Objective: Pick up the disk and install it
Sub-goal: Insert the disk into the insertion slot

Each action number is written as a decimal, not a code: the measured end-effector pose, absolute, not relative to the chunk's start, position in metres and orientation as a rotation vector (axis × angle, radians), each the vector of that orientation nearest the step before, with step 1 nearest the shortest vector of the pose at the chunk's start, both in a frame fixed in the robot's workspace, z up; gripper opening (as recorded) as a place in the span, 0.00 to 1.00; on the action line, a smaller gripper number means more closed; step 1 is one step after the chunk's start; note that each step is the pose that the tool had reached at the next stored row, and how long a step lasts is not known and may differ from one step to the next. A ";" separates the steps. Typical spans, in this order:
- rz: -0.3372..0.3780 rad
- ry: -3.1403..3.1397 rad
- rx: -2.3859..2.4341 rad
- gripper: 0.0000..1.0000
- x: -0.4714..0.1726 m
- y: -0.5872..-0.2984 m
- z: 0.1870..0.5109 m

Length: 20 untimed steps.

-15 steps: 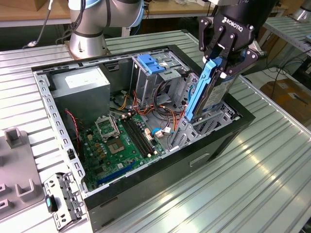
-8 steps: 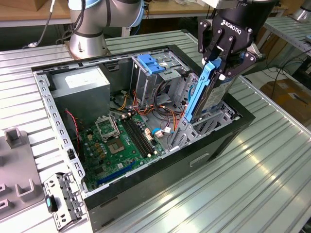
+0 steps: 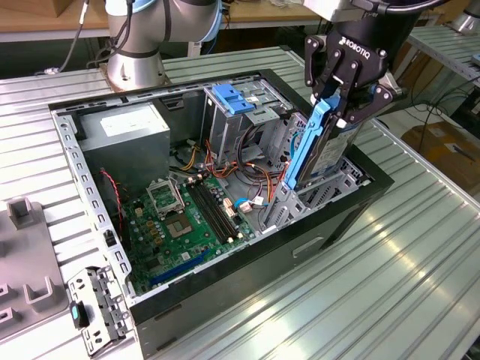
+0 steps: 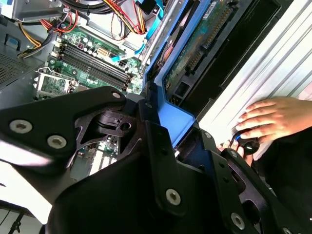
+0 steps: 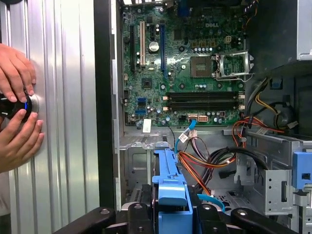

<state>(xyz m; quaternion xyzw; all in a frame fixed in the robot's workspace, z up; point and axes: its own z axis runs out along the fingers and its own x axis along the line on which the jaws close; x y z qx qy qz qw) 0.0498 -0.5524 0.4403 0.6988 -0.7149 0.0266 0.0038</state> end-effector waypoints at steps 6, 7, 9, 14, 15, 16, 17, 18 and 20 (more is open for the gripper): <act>0.083 -2.240 2.190 0.37 0.050 -0.552 0.440; 0.083 -2.240 2.190 0.37 0.050 -0.552 0.440; 0.083 -2.240 2.190 0.37 0.050 -0.552 0.440; 0.083 -2.241 2.190 0.37 0.050 -0.552 0.440; 0.083 -2.241 2.190 0.37 0.050 -0.552 0.438; 0.083 -2.240 2.190 0.37 0.050 -0.552 0.437; 0.083 -2.240 2.190 0.37 0.050 -0.552 0.437; 0.083 -2.240 2.190 0.37 0.050 -0.552 0.437; 0.083 -2.240 2.190 0.37 0.050 -0.552 0.437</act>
